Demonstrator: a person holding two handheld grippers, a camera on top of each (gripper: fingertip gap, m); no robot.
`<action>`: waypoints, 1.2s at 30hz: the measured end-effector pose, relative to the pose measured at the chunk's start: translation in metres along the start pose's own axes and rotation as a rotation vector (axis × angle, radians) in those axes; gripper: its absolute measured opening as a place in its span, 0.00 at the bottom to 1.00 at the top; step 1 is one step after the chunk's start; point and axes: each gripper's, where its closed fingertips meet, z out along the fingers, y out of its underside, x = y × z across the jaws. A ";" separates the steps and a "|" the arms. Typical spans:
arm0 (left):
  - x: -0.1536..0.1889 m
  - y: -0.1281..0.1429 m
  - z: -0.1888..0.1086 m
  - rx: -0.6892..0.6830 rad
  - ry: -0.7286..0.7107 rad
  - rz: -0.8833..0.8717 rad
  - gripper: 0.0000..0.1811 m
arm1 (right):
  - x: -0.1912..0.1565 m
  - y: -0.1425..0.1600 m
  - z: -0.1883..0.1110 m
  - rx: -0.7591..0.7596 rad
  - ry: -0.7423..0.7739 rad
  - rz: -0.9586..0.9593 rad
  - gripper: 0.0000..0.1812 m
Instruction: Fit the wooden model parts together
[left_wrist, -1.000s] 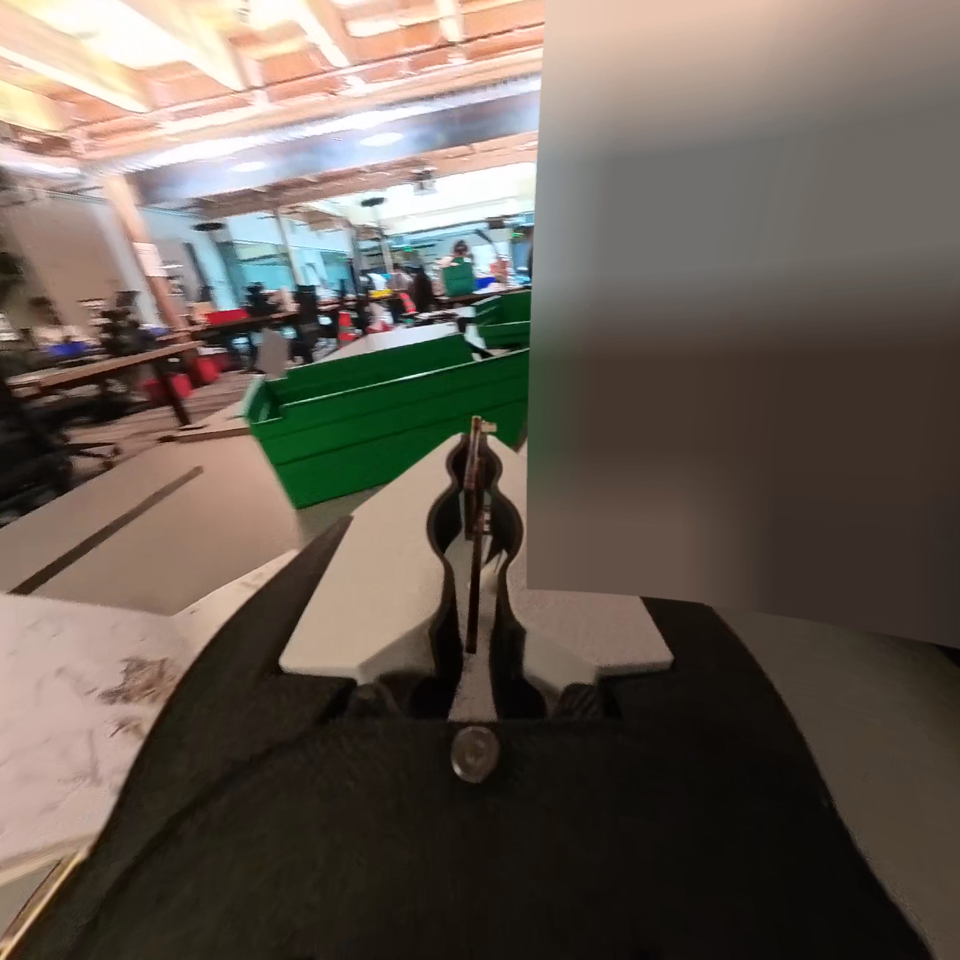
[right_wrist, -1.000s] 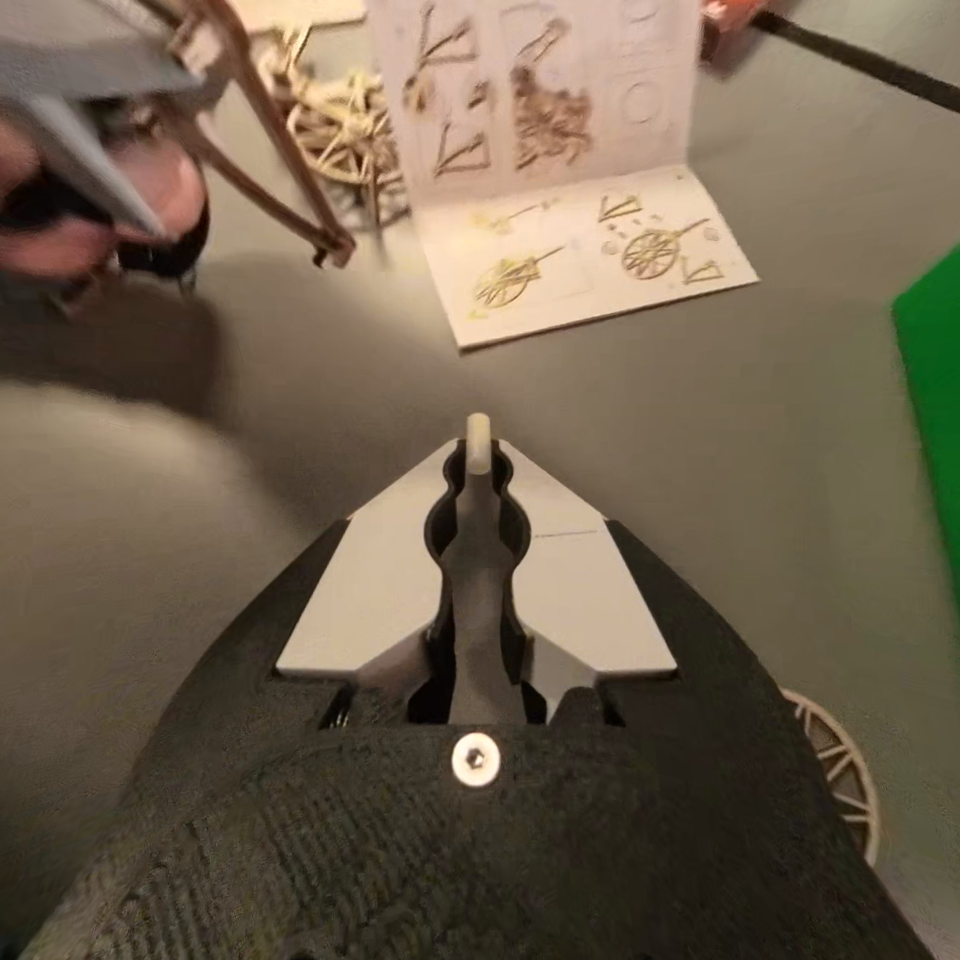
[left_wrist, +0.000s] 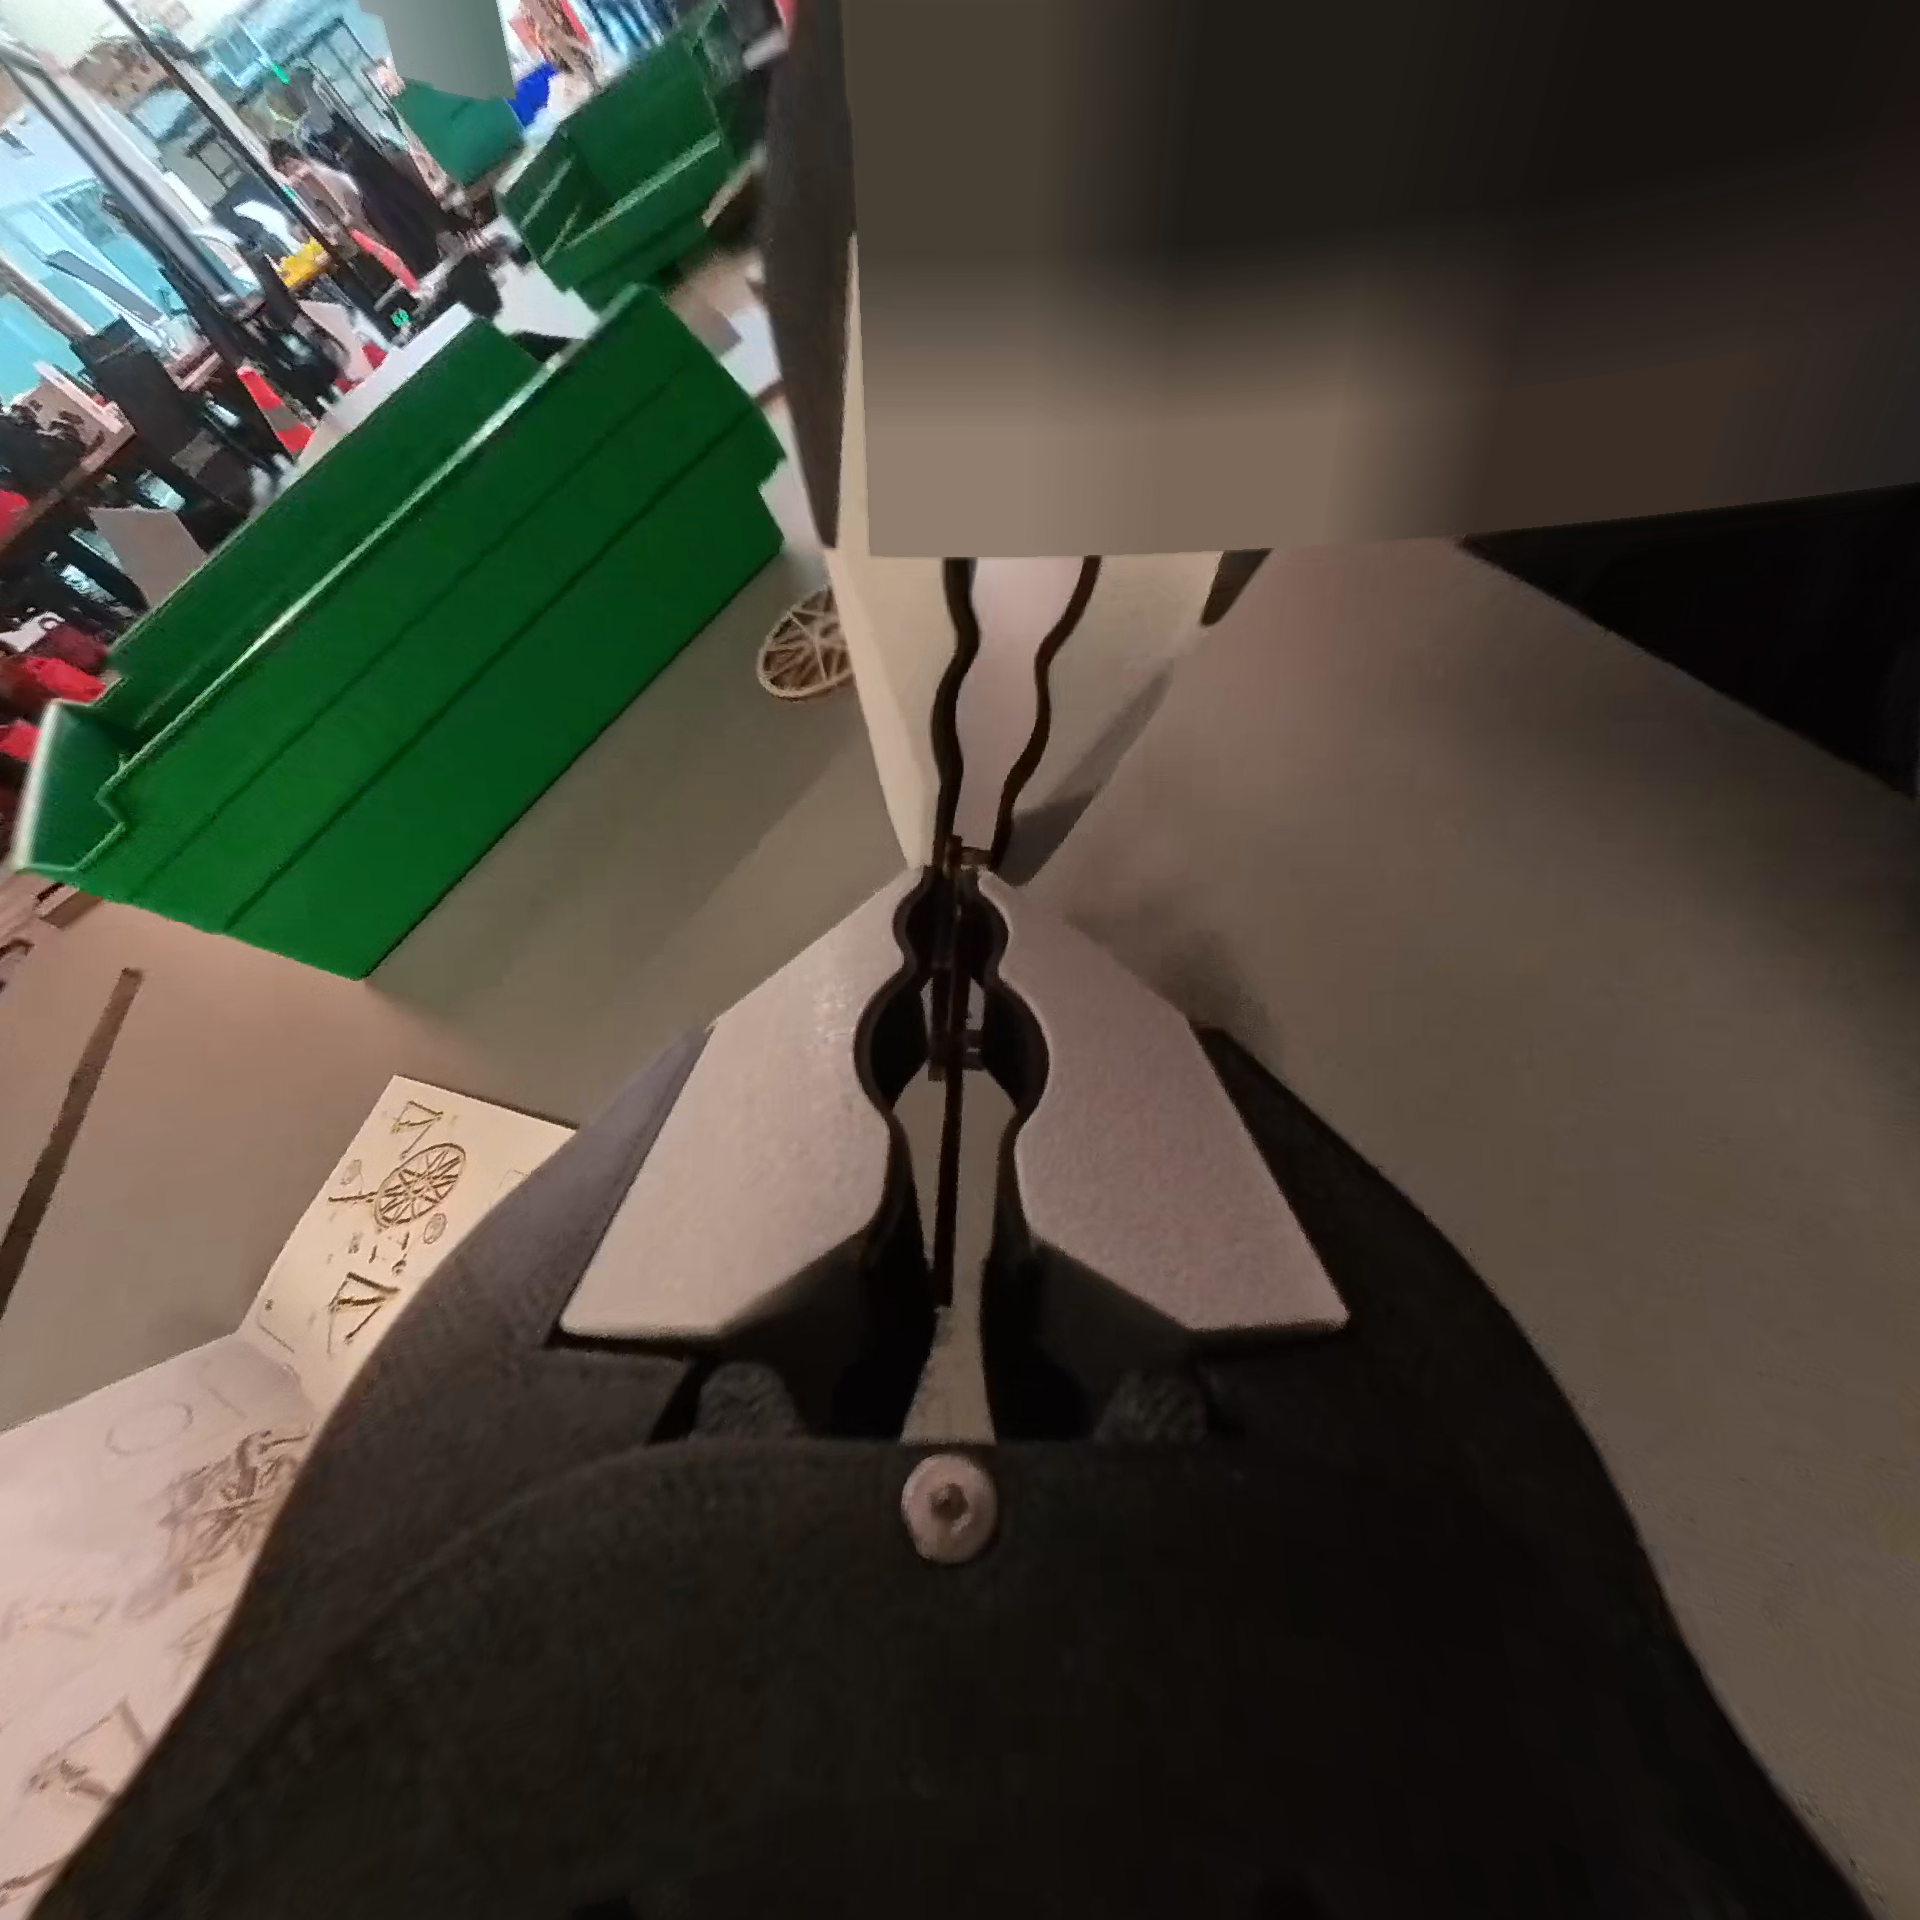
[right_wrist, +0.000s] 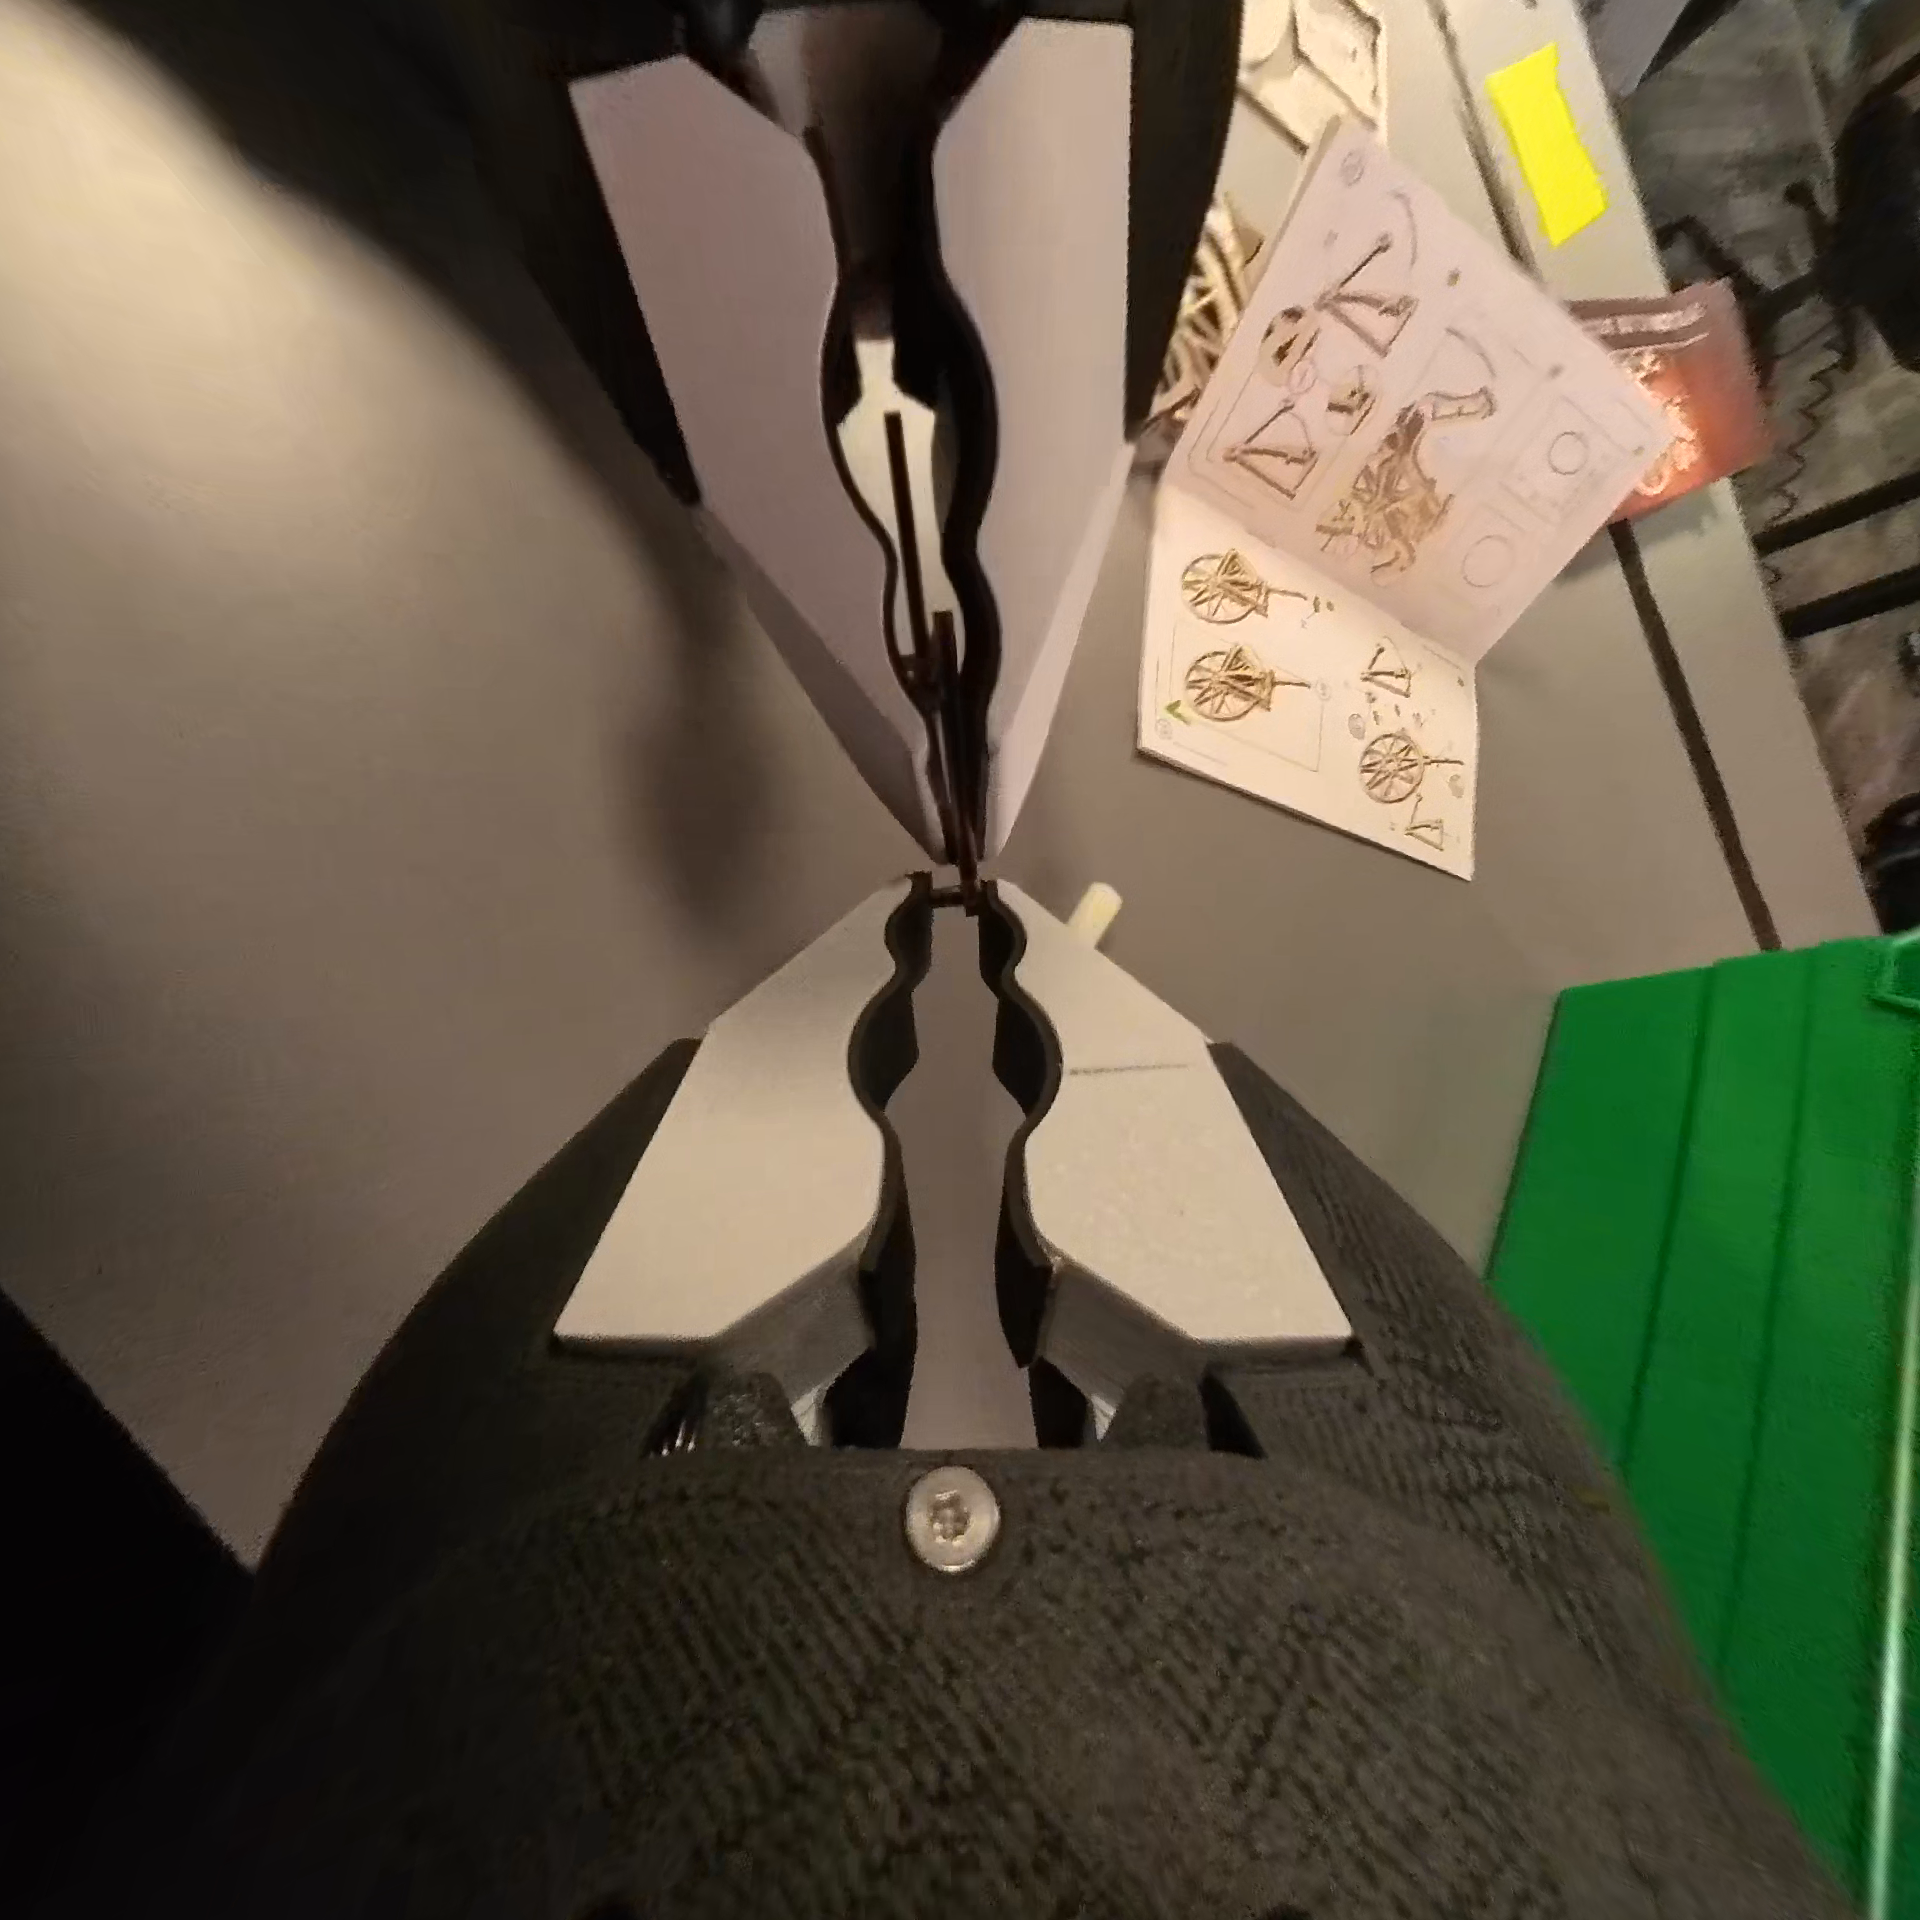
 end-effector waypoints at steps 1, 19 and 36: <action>0.003 0.002 0.002 -0.026 0.003 0.019 0.01 | -0.002 0.003 0.001 -0.007 -0.005 -0.002 0.03; 0.014 0.012 0.014 -0.163 -0.021 0.159 0.01 | -0.011 0.016 0.006 0.039 -0.042 0.057 0.03; 0.009 0.002 0.003 0.013 0.053 0.006 0.01 | -0.006 -0.001 -0.016 0.365 0.157 0.066 0.04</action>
